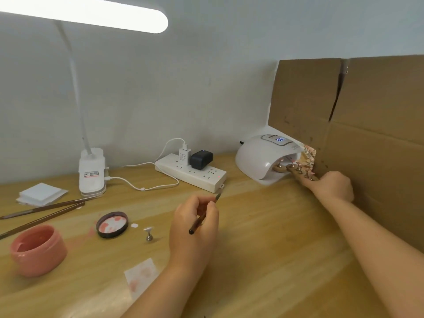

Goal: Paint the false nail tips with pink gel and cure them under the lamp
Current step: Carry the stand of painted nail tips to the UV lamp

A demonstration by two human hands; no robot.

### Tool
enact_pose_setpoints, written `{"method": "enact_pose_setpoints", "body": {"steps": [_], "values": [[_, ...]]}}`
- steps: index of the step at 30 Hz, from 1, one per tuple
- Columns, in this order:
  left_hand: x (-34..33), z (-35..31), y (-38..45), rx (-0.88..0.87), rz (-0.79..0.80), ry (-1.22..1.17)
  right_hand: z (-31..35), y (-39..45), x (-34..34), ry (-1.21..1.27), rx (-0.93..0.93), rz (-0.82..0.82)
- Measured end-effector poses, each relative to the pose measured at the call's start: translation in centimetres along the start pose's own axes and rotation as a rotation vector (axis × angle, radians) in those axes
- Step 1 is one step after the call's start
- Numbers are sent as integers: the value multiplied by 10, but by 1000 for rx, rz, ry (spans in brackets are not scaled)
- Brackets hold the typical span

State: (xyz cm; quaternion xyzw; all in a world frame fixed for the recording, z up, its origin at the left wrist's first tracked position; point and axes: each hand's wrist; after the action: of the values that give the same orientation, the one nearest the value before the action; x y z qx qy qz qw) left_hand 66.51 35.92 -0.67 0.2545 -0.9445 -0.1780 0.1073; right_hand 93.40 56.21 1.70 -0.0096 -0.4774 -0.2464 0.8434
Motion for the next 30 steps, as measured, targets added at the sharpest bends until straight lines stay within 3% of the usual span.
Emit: {"method": "enact_pose_setpoints", "body": {"steps": [13,23,26,28,30], "values": [[-4,7,3,5,-16,37,19,43,-36,-25,83,170],[-3,5,4,18,0,23,44,51,-43,105,116,328],[-3,4,4,31,-3,10,44,47,-29,-23,242,237],[-3,4,4,35,-8,-2,46,41,-17,-153,415,46],[-4,5,3,42,-7,-11,54,36,-5,-108,542,-148]]}}
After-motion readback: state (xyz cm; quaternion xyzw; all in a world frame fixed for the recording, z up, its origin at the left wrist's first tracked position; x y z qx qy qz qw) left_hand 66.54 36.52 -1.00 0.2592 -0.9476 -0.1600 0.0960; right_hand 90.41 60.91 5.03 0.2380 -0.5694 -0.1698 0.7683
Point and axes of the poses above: each hand's wrist, its own y-axis towards the middle knuckle, its own x-axis out of the back of the hand, z = x × y, and after that the axes turned 2 degrees about z, right-handed
